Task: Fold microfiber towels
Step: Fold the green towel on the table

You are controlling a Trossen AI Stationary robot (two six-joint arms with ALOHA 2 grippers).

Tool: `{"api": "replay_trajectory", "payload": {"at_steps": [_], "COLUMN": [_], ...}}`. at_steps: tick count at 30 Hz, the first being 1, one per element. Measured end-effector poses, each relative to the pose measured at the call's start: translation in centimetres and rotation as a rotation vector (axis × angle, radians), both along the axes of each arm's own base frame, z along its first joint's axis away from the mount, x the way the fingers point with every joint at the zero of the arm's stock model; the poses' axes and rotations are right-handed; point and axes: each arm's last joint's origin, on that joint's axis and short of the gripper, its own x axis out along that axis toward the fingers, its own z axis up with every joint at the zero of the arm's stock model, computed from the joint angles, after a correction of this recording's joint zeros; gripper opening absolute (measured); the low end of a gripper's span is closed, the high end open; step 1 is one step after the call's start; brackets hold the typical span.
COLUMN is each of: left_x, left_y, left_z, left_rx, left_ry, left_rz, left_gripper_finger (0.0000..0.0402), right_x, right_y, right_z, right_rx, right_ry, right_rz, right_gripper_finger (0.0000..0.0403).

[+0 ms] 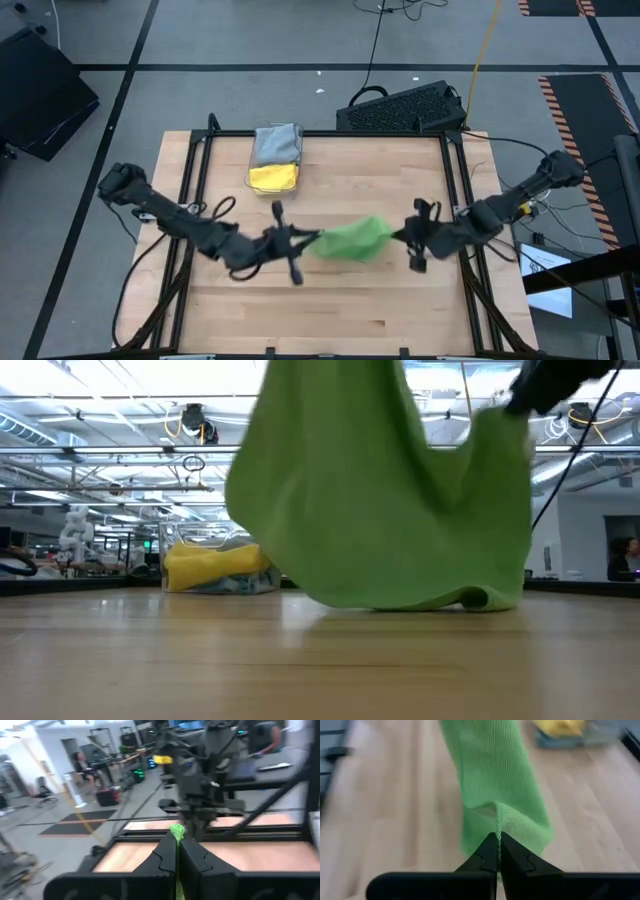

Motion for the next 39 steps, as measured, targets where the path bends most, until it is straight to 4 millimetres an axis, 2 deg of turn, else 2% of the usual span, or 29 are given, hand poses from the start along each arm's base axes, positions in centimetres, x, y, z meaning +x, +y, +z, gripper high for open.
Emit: {"api": "replay_trajectory", "payload": {"at_steps": [4, 9, 13, 18, 23, 29, 32, 35, 39], "left_x": [-1.6, -3.3, -4.5, -5.1, -3.8, -0.8, 0.6, 1.2, 1.3], "left_y": [-3.1, -5.2, -5.5, -4.2, -1.3, 1.9, 2.9, 2.1, -0.7], "left_z": [1.0, -0.4, -2.4, -4.0, -5.5, -7.9, -8.9, -8.6, -7.0], "left_rx": [-0.036, -0.06, -0.07, -0.095, -0.154, -0.151, -0.189, -0.264, -0.294], "left_ry": [-0.018, 0.034, 0.125, 0.157, 0.174, 0.264, 0.327, 0.356, 0.251], "left_rz": [-0.053, -0.038, 0.084, 0.268, 0.416, 0.511, 0.475, 0.314, 0.132], "left_gripper_finger": [0.0004, 0.0008, 0.0003, 0.0009, 0.0006, 0.0006, 0.0005, 0.001, 0.0004], "right_x": [-0.5, -1.5, -2.7, -4.2, -4.2, -3.2, -3.0, -2.7, -2.3], "right_y": [2.3, 4.4, 5.2, 4.3, 2.8, 1.0, 0.3, 0.5, 1.9], "right_z": [3.0, 6.2, 7.8, 8.5, 7.4, 3.1, 1.0, 0.1, 0.3], "right_rx": [-0.015, 0.039, 0.083, 0.074, -0.068, -0.24, -0.246, -0.111, 0.102], "right_ry": [-0.033, -0.008, 0.055, 0.131, 0.104, 0.167, 0.243, 0.319, 0.331], "right_rz": [0.079, 0.107, 0.126, 0.063, -0.077, -0.214, -0.254, -0.228, -0.161], "right_gripper_finger": [0.0001, 0.0001, 0.0, 0.0, 0.0, 0.0, 0.0, 0.0, 0.0]}}
